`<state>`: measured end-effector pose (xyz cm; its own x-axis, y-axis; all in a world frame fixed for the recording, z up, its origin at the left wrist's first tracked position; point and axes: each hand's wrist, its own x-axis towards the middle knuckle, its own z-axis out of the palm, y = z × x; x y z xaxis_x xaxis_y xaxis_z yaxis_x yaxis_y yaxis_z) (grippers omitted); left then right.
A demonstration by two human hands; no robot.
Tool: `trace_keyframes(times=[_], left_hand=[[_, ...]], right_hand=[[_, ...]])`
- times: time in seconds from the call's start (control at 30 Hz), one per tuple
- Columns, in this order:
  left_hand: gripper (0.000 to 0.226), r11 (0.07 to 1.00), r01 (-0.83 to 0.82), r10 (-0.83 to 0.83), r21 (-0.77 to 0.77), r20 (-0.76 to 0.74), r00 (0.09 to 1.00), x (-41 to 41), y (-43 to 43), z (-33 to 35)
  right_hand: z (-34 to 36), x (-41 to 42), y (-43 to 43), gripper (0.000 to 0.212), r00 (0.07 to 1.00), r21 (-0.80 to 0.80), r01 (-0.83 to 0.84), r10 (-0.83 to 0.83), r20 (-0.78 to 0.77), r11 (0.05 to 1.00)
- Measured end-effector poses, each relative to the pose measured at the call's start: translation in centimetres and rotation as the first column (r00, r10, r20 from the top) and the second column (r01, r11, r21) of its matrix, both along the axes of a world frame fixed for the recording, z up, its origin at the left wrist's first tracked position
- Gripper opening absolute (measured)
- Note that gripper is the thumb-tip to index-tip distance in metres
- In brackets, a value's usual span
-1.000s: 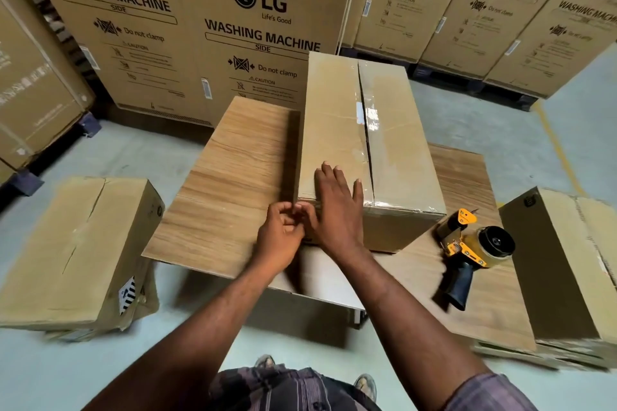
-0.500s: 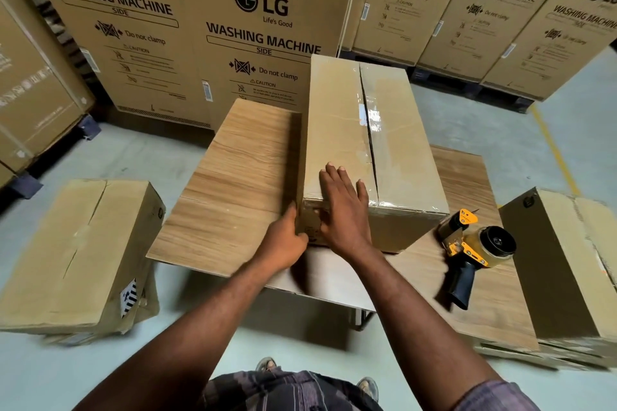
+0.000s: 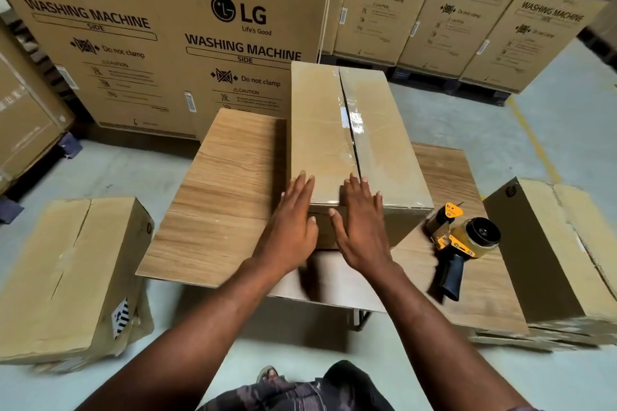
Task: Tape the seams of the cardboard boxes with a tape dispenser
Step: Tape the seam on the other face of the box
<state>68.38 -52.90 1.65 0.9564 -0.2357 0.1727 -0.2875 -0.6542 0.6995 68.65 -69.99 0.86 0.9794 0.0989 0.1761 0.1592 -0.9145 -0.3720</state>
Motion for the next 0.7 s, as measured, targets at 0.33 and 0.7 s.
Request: trace_keyframes(times=[0.33, 0.7], left_hand=[[0.06, 0.967, 0.043, -0.077, 0.253, 0.129, 0.989, 1.3, 0.0, -1.8], [0.067, 0.967, -0.241, 0.23, -0.083, -0.128, 0.965, 8.3, 1.6, -0.7]], right_hand=[[0.1, -0.9, -10.2, 0.08, 0.956, -0.232, 0.269, -0.289, -0.058, 0.935], [2.1, 9.3, -12.8, 0.094, 0.822, -0.05, 0.461, -0.448, -0.353, 0.886]])
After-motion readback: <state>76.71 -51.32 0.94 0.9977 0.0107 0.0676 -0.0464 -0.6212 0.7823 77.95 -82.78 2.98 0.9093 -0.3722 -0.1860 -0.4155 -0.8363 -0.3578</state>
